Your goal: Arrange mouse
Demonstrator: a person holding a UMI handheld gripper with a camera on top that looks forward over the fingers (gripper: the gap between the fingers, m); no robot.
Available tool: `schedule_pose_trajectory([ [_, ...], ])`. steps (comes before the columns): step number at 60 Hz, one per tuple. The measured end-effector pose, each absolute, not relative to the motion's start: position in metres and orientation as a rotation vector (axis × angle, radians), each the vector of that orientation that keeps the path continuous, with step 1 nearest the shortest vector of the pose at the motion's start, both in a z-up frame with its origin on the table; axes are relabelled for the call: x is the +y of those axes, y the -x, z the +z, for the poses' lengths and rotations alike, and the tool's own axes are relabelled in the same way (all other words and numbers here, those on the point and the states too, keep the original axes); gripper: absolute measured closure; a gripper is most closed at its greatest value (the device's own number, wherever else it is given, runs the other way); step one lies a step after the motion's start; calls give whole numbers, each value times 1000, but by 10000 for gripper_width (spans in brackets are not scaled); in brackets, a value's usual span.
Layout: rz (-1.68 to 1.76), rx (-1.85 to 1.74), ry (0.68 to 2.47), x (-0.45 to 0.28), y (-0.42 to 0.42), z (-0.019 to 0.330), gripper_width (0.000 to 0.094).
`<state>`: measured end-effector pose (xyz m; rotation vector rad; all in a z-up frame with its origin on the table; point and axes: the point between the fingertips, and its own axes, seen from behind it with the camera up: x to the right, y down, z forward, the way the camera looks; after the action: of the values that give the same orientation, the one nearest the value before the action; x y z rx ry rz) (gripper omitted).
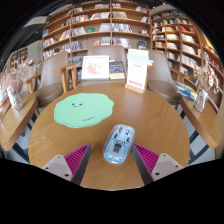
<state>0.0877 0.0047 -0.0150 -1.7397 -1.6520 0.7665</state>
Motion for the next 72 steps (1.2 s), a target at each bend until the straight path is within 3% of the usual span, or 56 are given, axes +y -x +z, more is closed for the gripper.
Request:
schedule_pose_trajectory([
  [24, 778, -1696, 1713, 3, -44, -15, 119],
  [26, 782, -1695, 1706, 4, -43, -15, 185],
  [29, 790, -1692, 1692, 5, -40, -15, 483],
  [36, 749, -1692, 1721, 10, -48, -12, 532],
  [42, 801, -1659, 1719, 7, -48, 18, 547],
  [52, 960, -1587, 1665, -21, -8, 95, 546],
  [57, 996, -1602, 1648, -42, 22, 110, 547],
  [62, 978, -1614, 1615, -63, 60, 103, 547],
  [72, 907, -1698, 1662, -96, 103, 36, 548],
])
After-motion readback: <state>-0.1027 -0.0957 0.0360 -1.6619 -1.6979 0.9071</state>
